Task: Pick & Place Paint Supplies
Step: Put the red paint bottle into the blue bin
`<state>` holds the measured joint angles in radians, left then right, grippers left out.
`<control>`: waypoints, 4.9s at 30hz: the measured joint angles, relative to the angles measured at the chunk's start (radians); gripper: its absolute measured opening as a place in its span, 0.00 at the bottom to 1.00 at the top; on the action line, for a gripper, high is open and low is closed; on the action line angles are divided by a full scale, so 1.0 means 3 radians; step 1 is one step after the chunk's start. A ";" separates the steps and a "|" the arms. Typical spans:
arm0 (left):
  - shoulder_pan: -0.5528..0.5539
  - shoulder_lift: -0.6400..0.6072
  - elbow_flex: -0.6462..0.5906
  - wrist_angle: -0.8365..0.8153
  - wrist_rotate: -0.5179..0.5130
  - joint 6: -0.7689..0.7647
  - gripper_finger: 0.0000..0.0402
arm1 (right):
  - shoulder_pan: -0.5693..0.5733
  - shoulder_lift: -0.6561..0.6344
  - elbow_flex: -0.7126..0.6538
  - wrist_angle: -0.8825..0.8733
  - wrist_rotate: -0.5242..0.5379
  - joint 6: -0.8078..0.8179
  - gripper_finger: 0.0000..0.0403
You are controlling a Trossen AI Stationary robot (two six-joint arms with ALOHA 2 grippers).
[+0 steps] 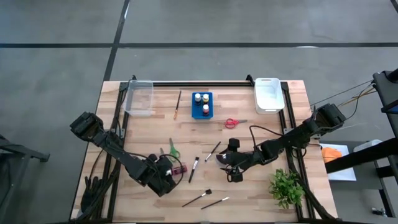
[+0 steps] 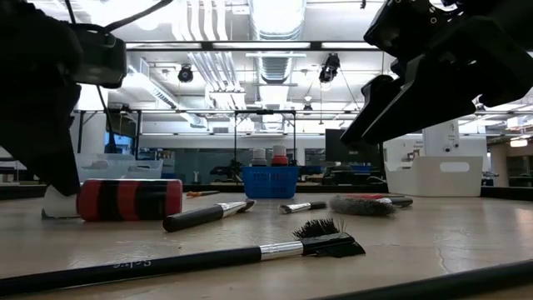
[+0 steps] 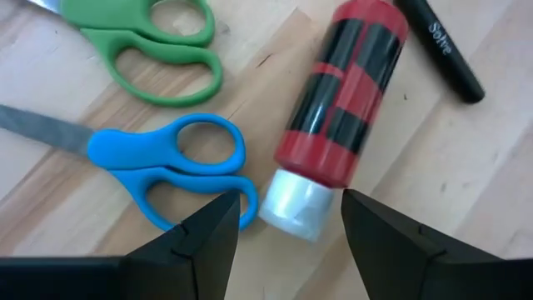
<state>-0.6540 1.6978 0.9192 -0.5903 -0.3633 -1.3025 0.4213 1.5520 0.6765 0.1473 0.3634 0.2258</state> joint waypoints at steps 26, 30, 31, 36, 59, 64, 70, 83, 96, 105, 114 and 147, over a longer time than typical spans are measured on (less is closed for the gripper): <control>-0.0003 0.0004 -0.0137 0.0375 0.0066 0.0502 0.51 | 0.0000 0.0000 0.0000 -0.0001 0.0000 0.0006 0.82; -0.0003 0.0004 -0.0140 0.0404 0.0065 0.0503 0.39 | 0.0000 0.0000 0.0000 0.0000 0.0000 0.0007 0.82; -0.0003 0.0004 -0.0140 0.0402 0.0059 0.0503 0.35 | 0.0000 0.0000 0.0000 0.0000 0.0000 0.0007 0.82; -0.0003 0.0004 -0.0139 0.0426 0.0018 0.0585 0.26 | 0.0000 0.0000 0.0000 0.0001 0.0000 0.0006 0.82; 0.0054 0.0005 -0.0043 0.1876 -0.0038 0.2078 0.27 | 0.0422 0.0072 0.0001 0.1084 -0.0019 -0.1262 0.82; 0.0164 0.0005 -0.0045 0.2022 -0.0040 0.2278 0.27 | 0.0429 0.0168 0.0012 0.1240 -0.0019 -0.1310 0.82; 0.0273 0.0005 -0.0047 0.2167 0.0037 0.2454 0.27 | 0.0427 0.0367 0.0180 0.1296 -0.0019 -0.1393 0.82; 0.0315 0.0002 -0.0005 0.2262 0.0142 0.2608 0.27 | 0.0416 0.0596 0.0507 0.1279 0.0012 -0.1477 0.82; 0.0315 0.0002 -0.0005 0.2342 0.0143 0.2660 0.27 | 0.0402 0.0615 0.0497 0.1271 0.0013 -0.1429 0.58; 0.0315 0.0002 -0.0008 0.2343 0.0149 0.2691 0.29 | 0.0406 0.0615 0.0496 0.1272 0.0013 -0.1473 0.34; 0.0317 0.0002 -0.0008 0.2219 0.0141 0.2825 0.54 | 0.0406 0.0617 0.0493 0.1268 0.0011 -0.1473 0.32; 0.0307 0.0002 -0.0032 0.3514 0.0113 0.3718 0.74 | 0.1540 0.0289 0.0359 0.1313 0.2306 -0.3219 0.33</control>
<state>-0.5621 1.6985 0.9096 0.4639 -0.3294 -0.1870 0.8832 1.6386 0.7841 0.5411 1.0552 -0.7399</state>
